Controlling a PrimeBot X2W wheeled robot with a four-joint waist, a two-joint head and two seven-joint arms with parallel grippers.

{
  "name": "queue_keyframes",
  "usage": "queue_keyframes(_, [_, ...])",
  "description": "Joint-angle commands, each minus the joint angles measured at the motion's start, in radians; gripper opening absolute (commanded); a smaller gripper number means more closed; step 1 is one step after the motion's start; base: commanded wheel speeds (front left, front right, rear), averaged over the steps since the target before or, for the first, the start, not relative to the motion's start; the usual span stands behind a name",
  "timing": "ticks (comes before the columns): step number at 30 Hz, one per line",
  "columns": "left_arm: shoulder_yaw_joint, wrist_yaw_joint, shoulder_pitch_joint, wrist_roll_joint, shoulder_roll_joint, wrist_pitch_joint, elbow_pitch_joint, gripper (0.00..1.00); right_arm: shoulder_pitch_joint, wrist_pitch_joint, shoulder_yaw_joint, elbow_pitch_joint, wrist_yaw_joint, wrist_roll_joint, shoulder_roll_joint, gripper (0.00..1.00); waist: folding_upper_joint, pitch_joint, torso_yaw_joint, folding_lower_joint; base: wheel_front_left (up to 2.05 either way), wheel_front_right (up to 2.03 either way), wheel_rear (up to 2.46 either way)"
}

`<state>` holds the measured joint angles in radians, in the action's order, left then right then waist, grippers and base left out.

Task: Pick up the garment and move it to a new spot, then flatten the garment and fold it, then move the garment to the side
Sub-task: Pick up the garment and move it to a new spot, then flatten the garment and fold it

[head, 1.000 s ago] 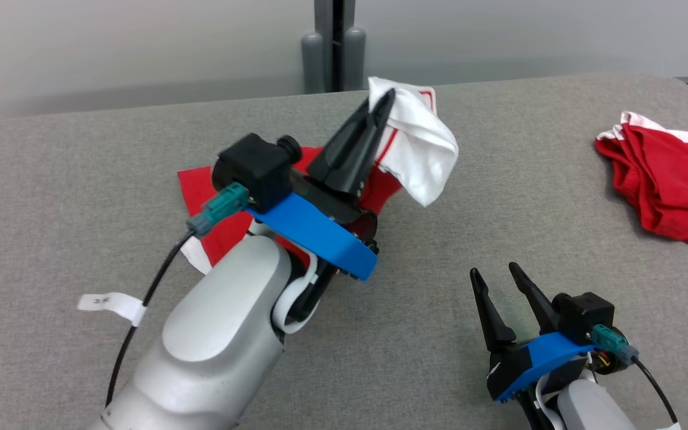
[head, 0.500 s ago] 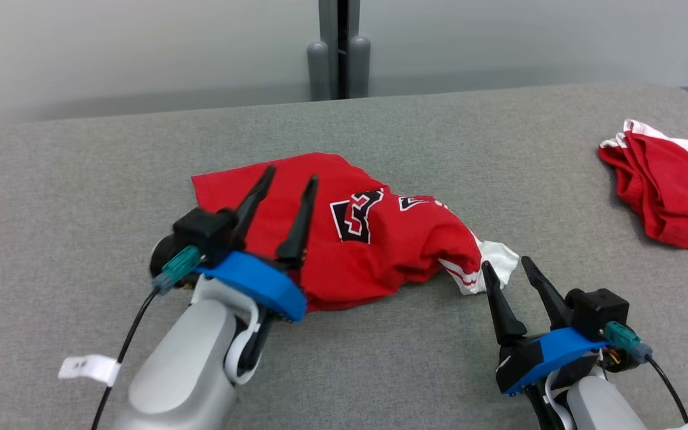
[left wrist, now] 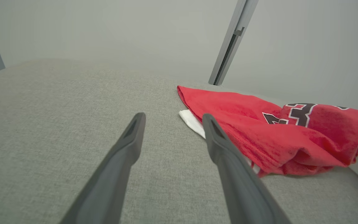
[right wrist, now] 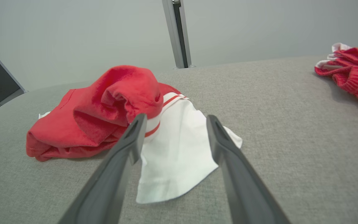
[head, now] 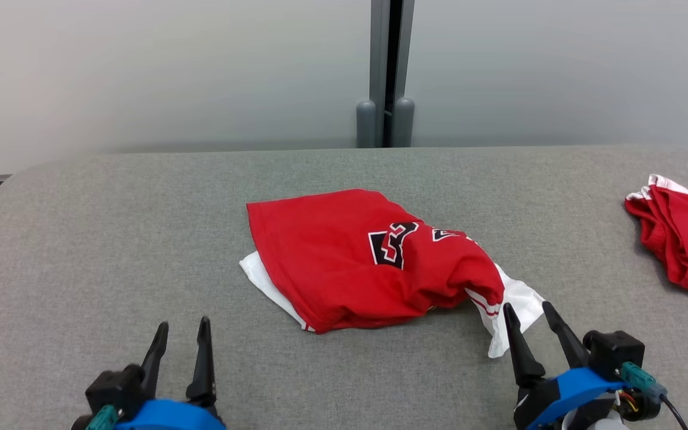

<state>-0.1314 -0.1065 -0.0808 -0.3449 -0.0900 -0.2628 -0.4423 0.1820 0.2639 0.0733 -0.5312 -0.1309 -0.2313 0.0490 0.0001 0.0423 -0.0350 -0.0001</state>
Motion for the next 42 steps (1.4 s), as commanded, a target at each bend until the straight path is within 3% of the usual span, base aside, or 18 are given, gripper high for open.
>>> queue_keyframes(1, [0.027, -0.005, 0.027, 0.014, 0.004, -0.003, 0.012, 1.00, -0.024, 0.000, -0.006, -0.004, 0.000, -0.002, 0.004, 1.00, -0.0001, -0.012, 0.002, 0.0001, 0.00, 0.00, 0.00])
queue_keyframes(10, [0.085, -0.022, 0.149, 0.078, 0.035, -0.003, 0.031, 1.00, -0.071, 0.000, -0.031, -0.024, 0.000, 0.002, 0.004, 1.00, -0.0001, -0.043, 0.021, 0.0001, 0.00, 0.00, 0.00])
queue_keyframes(17, [0.074, -0.024, 0.135, 0.074, 0.039, -0.003, 0.032, 1.00, -0.058, 0.000, -0.045, -0.044, 0.000, 0.015, 0.004, 1.00, -0.0001, -0.037, 0.030, 0.0001, 0.00, 0.00, 0.00])
queue_keyframes(23, [0.044, -0.025, 0.105, 0.057, 0.039, -0.003, 0.039, 1.00, 0.014, 0.000, -0.122, -0.107, 0.000, 0.072, 0.004, 1.00, -0.0001, -0.010, 0.046, 0.0001, 0.00, 0.00, 0.00])
queue_keyframes(32, [0.007, -0.025, 0.054, 0.051, 0.039, -0.003, 0.037, 1.00, 0.212, -0.011, -0.339, -0.327, 0.000, 0.316, 0.003, 1.00, -0.0001, 0.073, 0.112, 0.0001, 0.00, 0.00, 0.00])
queue_keyframes(39, [0.007, -0.025, 0.050, 0.043, 0.039, -0.003, 0.030, 1.00, 0.221, -0.075, -0.439, -0.521, 0.000, 0.423, 0.001, 1.00, -0.0001, 0.081, 0.142, 0.0001, 0.00, 0.00, 0.00])
queue_keyframes(40, [0.010, -0.025, 0.055, 0.043, 0.039, -0.003, 0.029, 1.00, 0.210, -0.085, -0.454, -0.544, 0.001, 0.432, 0.001, 0.84, -0.0001, 0.078, 0.140, 0.0001, 0.00, 0.00, 0.00])
queue_keyframes(42, [0.015, -0.025, 0.063, 0.043, 0.039, -0.003, 0.027, 1.00, 0.201, -0.083, -0.469, -0.575, 0.001, 0.442, 0.001, 0.16, -0.0001, 0.072, 0.133, 0.0001, 0.00, 0.00, 0.00])
